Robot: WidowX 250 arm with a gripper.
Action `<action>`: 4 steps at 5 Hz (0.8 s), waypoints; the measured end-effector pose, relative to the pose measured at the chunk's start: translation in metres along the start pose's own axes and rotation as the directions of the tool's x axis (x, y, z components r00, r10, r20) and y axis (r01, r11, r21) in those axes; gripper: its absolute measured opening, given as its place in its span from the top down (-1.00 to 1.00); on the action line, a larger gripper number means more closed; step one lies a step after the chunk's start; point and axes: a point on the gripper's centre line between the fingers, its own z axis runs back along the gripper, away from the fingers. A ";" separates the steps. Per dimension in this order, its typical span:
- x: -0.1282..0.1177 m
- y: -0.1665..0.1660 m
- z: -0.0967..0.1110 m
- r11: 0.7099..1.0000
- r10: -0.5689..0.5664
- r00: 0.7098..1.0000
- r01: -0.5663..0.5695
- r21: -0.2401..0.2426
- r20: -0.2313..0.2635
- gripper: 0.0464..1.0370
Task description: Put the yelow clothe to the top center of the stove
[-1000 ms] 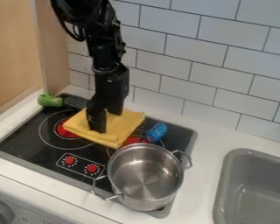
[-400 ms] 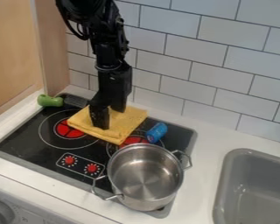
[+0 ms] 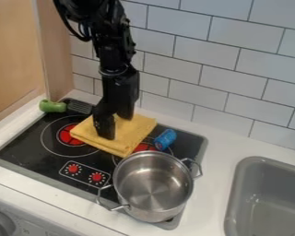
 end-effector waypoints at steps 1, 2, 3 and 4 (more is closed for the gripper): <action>0.001 0.001 0.012 1.000 -0.008 1.000 0.008 0.027 0.000 -0.92; 0.004 0.000 0.033 0.997 -0.001 1.000 0.000 0.083 0.004 -0.92; 0.002 0.000 0.063 0.988 0.007 1.000 -0.004 0.157 -0.021 -0.92; 0.003 -0.007 0.075 0.987 -0.017 0.998 0.026 0.160 -0.054 -0.92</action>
